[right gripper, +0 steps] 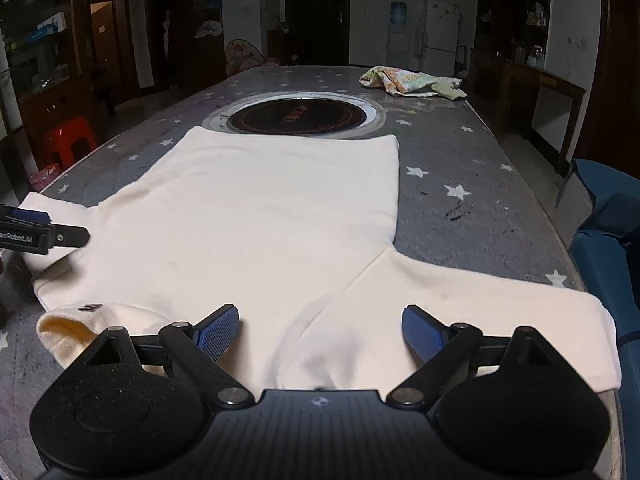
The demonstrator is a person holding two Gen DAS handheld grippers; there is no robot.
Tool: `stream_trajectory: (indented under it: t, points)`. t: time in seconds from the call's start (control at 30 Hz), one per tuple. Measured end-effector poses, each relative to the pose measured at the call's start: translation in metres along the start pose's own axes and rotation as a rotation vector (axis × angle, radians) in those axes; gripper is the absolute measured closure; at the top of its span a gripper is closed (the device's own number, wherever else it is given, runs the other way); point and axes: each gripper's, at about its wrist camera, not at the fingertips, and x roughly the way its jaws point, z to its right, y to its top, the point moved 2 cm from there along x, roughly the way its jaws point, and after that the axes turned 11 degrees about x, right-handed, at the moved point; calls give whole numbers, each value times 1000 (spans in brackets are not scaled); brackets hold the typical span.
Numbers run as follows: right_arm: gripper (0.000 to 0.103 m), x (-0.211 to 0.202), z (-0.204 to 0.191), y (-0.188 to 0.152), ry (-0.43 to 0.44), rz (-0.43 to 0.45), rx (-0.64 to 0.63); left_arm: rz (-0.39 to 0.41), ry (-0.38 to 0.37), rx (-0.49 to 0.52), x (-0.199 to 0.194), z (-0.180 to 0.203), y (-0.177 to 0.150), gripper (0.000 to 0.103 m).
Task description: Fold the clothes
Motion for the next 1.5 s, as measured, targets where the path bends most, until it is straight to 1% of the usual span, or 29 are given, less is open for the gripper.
stream_trajectory:
  t: [0.1,0.5,0.67,0.8,0.97,1.1,1.23,1.3,1.4,1.5]
  points:
    - [9,1,3,-1,-6,-6,7,5,6,-6,-1,-9,-3,0]
    - [6,2,7,-3,-5,-14,12,13,79,-52,-3,-62,-17,0]
    - [6,0,7,-2,-12,-22,8,13,93,-45,0,-73,-15,0]
    - [6,-8,1,6,11,4,-1,8,108,-51,3,-81,-13,0]
    - [6,-12,-19,11,99,12,-35,11,108,-44,4,-83,-14,0]
    - [6,-5,-31,3,140,-46,-76,6,109,-48,5,-83,-13,0]
    - [5,-2,-37,-7,135,-71,-111,0,116,-50,4,-82,-12,0]
    - [5,-6,-36,-7,137,-64,-100,-10,124,-54,3,-80,-10,0]
    - [6,-11,-30,-4,135,-41,-63,5,122,-40,-4,-71,-7,0]
    - [6,-17,-23,-1,134,-17,-23,40,92,-23,-14,-57,-2,0]
